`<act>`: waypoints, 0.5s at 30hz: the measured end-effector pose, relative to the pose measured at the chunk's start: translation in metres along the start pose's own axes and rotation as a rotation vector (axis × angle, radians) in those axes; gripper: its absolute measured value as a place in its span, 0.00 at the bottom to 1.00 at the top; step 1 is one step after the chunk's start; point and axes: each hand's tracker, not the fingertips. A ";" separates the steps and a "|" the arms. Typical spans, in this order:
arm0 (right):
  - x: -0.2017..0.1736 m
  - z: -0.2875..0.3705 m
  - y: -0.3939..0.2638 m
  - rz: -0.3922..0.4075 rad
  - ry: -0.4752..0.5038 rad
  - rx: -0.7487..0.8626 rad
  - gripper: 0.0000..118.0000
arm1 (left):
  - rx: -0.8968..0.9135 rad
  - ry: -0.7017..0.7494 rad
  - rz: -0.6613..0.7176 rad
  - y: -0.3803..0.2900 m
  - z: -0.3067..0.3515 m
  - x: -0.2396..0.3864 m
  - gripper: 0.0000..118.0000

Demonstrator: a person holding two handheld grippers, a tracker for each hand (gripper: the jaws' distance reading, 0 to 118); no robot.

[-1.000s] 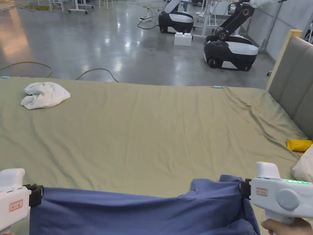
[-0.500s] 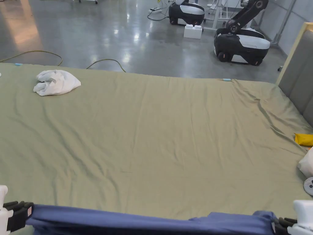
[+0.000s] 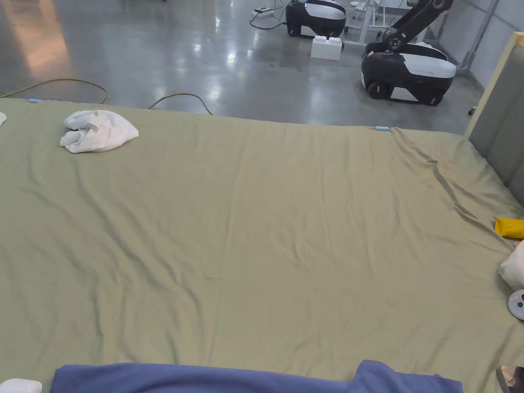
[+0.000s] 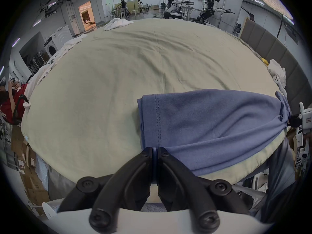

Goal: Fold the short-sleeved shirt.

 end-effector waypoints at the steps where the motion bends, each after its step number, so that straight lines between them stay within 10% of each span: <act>1: -0.001 -0.002 0.001 0.000 -0.006 0.005 0.01 | -0.001 0.004 0.001 -0.002 -0.009 -0.006 0.06; 6: -0.001 0.003 0.006 0.013 -0.034 0.007 0.14 | 0.013 -0.001 0.071 0.005 0.000 -0.008 0.25; 9: -0.005 0.033 0.017 0.027 -0.150 0.104 0.63 | 0.101 -0.020 0.132 0.019 0.015 -0.004 0.55; 15: -0.026 0.086 0.064 -0.053 -0.101 0.429 0.63 | 0.339 -0.014 0.075 0.063 0.043 0.028 0.55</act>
